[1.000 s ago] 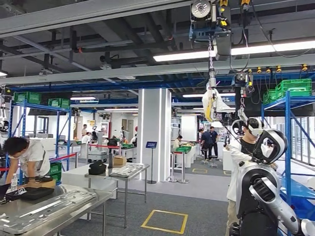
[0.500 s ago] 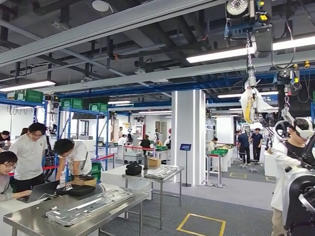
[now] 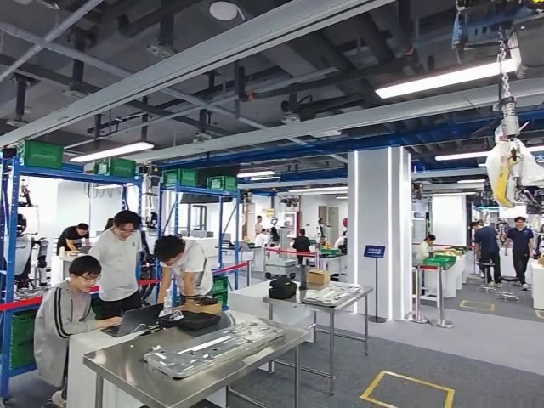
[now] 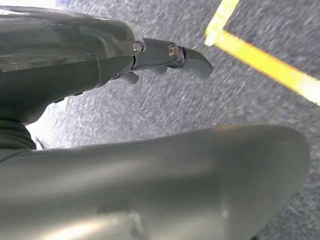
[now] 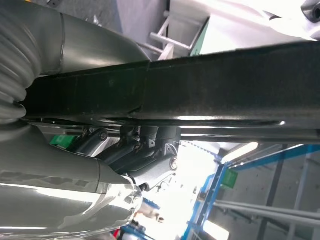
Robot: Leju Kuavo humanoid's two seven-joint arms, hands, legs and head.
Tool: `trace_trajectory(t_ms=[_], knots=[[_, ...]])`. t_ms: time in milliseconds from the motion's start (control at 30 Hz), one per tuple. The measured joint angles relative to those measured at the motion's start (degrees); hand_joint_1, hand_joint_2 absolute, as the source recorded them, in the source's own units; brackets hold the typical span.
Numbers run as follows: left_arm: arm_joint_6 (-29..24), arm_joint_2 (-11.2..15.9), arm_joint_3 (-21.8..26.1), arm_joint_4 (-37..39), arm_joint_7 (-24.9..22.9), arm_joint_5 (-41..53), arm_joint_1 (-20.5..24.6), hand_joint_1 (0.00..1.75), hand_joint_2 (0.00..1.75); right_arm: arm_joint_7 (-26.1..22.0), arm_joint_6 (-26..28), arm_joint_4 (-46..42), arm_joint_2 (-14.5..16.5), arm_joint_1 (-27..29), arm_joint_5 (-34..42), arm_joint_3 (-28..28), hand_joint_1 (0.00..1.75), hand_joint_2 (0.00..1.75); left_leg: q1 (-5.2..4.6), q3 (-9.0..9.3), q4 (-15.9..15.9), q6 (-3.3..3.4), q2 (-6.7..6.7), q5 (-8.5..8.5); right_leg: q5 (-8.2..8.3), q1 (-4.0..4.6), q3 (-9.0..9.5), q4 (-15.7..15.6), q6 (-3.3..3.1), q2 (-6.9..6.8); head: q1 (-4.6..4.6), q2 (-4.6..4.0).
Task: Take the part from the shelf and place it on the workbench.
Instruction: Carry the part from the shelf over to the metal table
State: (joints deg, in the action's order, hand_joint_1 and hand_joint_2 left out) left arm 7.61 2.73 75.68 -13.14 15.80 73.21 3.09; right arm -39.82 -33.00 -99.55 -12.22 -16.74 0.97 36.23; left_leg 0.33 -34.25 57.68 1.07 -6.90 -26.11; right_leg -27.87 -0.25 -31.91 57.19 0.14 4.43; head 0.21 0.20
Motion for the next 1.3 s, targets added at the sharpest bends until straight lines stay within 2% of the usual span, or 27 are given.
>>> trace_trajectory(t_ms=[33,100,133,167,200,233,267,300,333,400,467,533,567,633,700,733,767,800,833,867,933,1000,1067,1133,1200,1267,1300], knots=[[0.0,0.0,0.0,0.0,0.0,0.0,-0.2,0.00,1.75,0.0,0.0,-0.1,0.0,0.0,0.0,0.0,1.75,1.75,0.11,-0.18,-0.1,-0.26,-0.51,0.06,-0.08,-0.04,0.14,-0.3,-0.07,-0.60,-0.01,0.00],[0.0,0.0,0.0,0.0,-0.1,0.0,-0.4,0.00,1.75,0.0,0.0,-0.3,0.0,0.0,0.1,0.0,1.75,1.75,-0.02,-0.85,1.2,-0.72,0.95,-0.95,0.11,-0.23,0.44,-0.7,-0.51,-1.96,-0.01,-0.01],[0.0,0.0,0.0,0.0,-0.2,0.0,-0.4,0.00,1.75,0.0,-0.1,-0.4,0.0,0.0,0.1,0.0,1.75,1.75,-0.08,-1.84,3.3,-0.93,2.45,-2.30,0.18,-0.33,0.59,-1.0,-0.73,-2.77,-0.01,-0.01],[0.0,0.0,0.0,0.0,-0.3,0.0,-0.2,0.00,1.75,0.0,-0.1,-0.5,-0.1,0.0,0.1,0.0,1.75,1.75,-0.08,-3.40,6.5,-1.13,4.16,-4.06,0.16,-0.29,0.67,-1.0,-0.86,-3.57,0.00,-0.01],[0.1,0.0,0.0,0.0,-0.4,0.0,-0.1,0.00,1.75,0.0,-0.2,-0.5,-0.1,0.0,0.1,0.0,1.75,1.75,0.08,-5.33,10.4,-1.39,5.17,-5.81,0.09,-0.25,0.68,-1.0,-0.92,-4.39,0.01,-0.01],[0.1,0.0,0.0,0.0,-0.6,0.0,0.0,0.00,1.75,0.0,-0.3,-0.5,-0.1,0.0,0.1,0.0,1.75,1.75,0.29,-7.03,13.8,-1.62,5.69,-7.00,0.02,-0.22,0.69,-1.0,-0.91,-5.22,0.01,-0.01],[0.2,-0.1,0.0,0.0,-0.8,0.0,0.0,0.00,1.75,0.0,-0.4,-0.5,-0.1,0.0,0.1,0.0,1.75,1.75,0.54,-8.00,15.7,-1.86,5.98,-7.32,-0.07,-0.22,0.72,-1.0,-0.85,-5.98,0.01,-0.01],[0.2,-0.1,0.0,0.0,-1.1,0.0,-0.1,0.00,1.75,0.0,-0.5,-0.5,-0.1,0.0,0.1,0.0,1.75,1.75,0.82,-7.86,15.5,-2.10,6.26,-6.56,-0.19,-0.24,0.80,-1.0,-0.73,-6.68,0.01,-0.01],[0.2,-0.1,0.1,0.0,-1.3,0.1,-0.2,0.00,1.75,0.0,-0.6,-0.5,-0.1,0.0,0.1,0.0,1.75,1.75,1.10,-6.56,13.0,-2.33,6.66,-4.93,-0.34,-0.28,0.94,-0.9,-0.53,-7.32,0.01,-0.01],[0.2,-0.2,0.1,0.0,-1.6,0.1,-0.2,0.00,1.75,0.0,-0.8,-0.5,-0.1,0.0,0.2,0.1,1.75,1.75,1.25,-2.56,5.3,-2.70,8.56,-1.53,-0.83,-0.24,1.29,-0.7,0.18,-8.45,0.00,-0.01],[0.1,-0.3,0.1,0.0,-1.8,0.1,0.0,0.00,1.75,0.0,-1.0,-0.4,-0.1,0.0,0.3,0.1,1.75,1.75,0.93,-0.55,1.3,-2.26,9.79,-0.47,-1.32,-0.03,1.52,-0.4,0.94,-9.37,-0.01,-0.01],[0.1,-0.4,0.1,0.0,-2.2,0.1,-0.1,0.00,1.75,0.0,-1.1,-0.3,-0.2,-0.1,0.3,0.3,1.75,1.75,0.57,-0.65,1.1,-1.28,9.03,-0.70,-1.58,-0.11,1.75,-0.4,1.46,-10.31,-0.02,-0.01],[0.1,-0.4,0.1,0.0,-2.3,0.2,-0.2,0.00,1.75,0.0,-1.2,-0.3,-0.2,-0.2,0.4,0.4,1.75,1.75,0.51,-0.66,1.1,-0.90,8.51,-0.70,-1.89,-0.32,1.88,-0.3,1.72,-10.17,-0.01,-0.01],[0.1,-0.3,0.2,0.0,-2.5,0.2,-0.3,0.00,1.75,0.0,-1.2,-0.2,-0.2,-0.3,0.5,0.6,1.75,1.75,0.50,-0.59,1.1,-0.12,7.56,-0.64,-3.87,-0.68,0.94,2.2,2.02,-7.95,-0.01,-0.01],[0.1,-0.4,0.3,0.0,-2.6,0.2,-0.1,0.00,1.75,0.0,-1.1,-0.1,-0.4,-0.2,0.7,0.7,1.75,1.75,0.37,-0.57,1.0,0.45,6.53,-0.60,-7.54,-0.69,-2.56,9.5,1.92,-5.38,-0.01,-0.01],[0.1,-0.4,0.4,0.0,-2.6,0.2,-0.1,0.00,1.75,0.0,-1.1,0.0,-0.5,-0.2,0.8,0.8,1.75,1.75,0.19,-0.55,1.1,0.64,5.88,-0.61,-9.02,-0.61,-4.74,13.7,1.78,-4.94,-0.02,-0.01],[0.2,-0.4,0.5,0.0,-2.6,0.2,0.0,0.00,1.75,0.0,-1.1,0.2,-0.6,-0.2,0.8,0.8,1.75,1.75,-0.01,-0.52,1.1,0.76,5.19,-0.62,-9.58,-0.48,-6.43,16.6,1.57,-4.75,-0.02,-0.01],[0.2,-0.4,0.6,0.0,-2.6,0.2,0.0,0.00,1.75,0.0,-1.1,0.2,-0.6,-0.2,0.8,0.9,1.75,1.75,-0.20,-0.45,1.1,0.83,4.46,-0.64,-8.95,-0.31,-7.16,17.3,1.26,-4.61,-0.02,-0.01],[0.2,-0.5,0.6,0.0,-2.8,0.2,-0.1,0.00,1.75,0.0,-1.1,0.3,-0.7,-0.2,0.8,0.9,1.75,1.75,-0.34,-0.33,1.1,0.87,3.71,-0.66,-7.25,-0.07,-6.81,15.8,0.83,-4.36,-0.02,-0.01],[0.2,-0.6,0.7,0.0,-2.9,0.1,-0.1,0.00,1.75,0.0,-1.1,0.3,-0.7,-0.2,0.8,0.9,1.75,1.75,-0.42,-0.19,1.1,0.90,2.97,-0.68,-4.83,0.22,-5.48,12.2,0.33,-3.85,-0.02,-0.01],[0.2,-1.0,0.8,0.1,-3.3,-0.2,0.0,0.00,1.75,0.0,-1.1,0.3,-0.8,-0.4,0.9,0.9,1.75,1.75,-0.43,-0.07,1.1,0.88,1.55,-0.69,-0.94,0.63,-2.34,4.5,-0.60,-1.55,-0.01,-0.01],[0.3,-1.3,1.0,0.1,-3.5,-0.5,0.0,0.00,1.75,0.0,-1.1,0.3,-0.9,-0.6,1.0,0.9,1.75,1.75,-0.22,-0.31,1.1,0.65,0.35,-0.61,-0.01,0.83,-0.87,1.1,-0.93,-0.27,0.00,-0.01],[0.6,-1.4,1.4,0.1,-3.6,-0.9,-0.2,0.00,1.75,0.0,-1.0,0.3,-0.8,-1.1,1.0,1.0,1.75,1.75,-0.03,-0.56,1.0,0.18,-0.60,-0.49,0.05,0.72,-0.49,0.2,-0.96,-1.35,-0.01,-0.01],[0.9,-1.5,1.7,0.1,-3.7,-1.2,-0.3,0.00,1.75,0.0,-1.1,0.3,-0.8,-1.5,1.1,1.0,1.75,1.75,-0.21,-1.22,2.3,-0.40,1.14,-1.67,0.39,0.43,0.03,-0.8,-1.12,-2.77,-0.01,-0.01],[1.2,-1.6,1.9,0.1,-3.7,-1.6,0.0,0.00,1.75,0.1,-1.1,0.3,-0.8,-1.7,1.2,1.1,1.75,1.75,-0.20,-3.77,7.7,-1.05,4.40,-4.89,0.52,0.34,0.36,-1.3,-1.22,-4.33,0.00,-0.01],[1.4,-1.6,2.2,0.1,-3.7,-1.9,0.3,0.00,1.75,0.1,-1.1,0.4,-0.7,-1.7,1.2,1.2,1.75,1.75,0.29,-7.10,14.5,-1.73,5.79,-7.61,0.41,0.29,0.37,-1.2,-1.17,-5.93,0.01,-0.01],[1.4,-1.6,2.3,0.1,-3.8,-2.0,0.3,0.00,1.75,0.1,-1.1,0.5,-0.7,-1.7,1.3,1.2,1.75,1.75,0.59,-7.75,15.9,-2.07,6.08,-7.64,0.33,0.23,0.38,-1.2,-1.07,-6.67,0.01,-0.01]])
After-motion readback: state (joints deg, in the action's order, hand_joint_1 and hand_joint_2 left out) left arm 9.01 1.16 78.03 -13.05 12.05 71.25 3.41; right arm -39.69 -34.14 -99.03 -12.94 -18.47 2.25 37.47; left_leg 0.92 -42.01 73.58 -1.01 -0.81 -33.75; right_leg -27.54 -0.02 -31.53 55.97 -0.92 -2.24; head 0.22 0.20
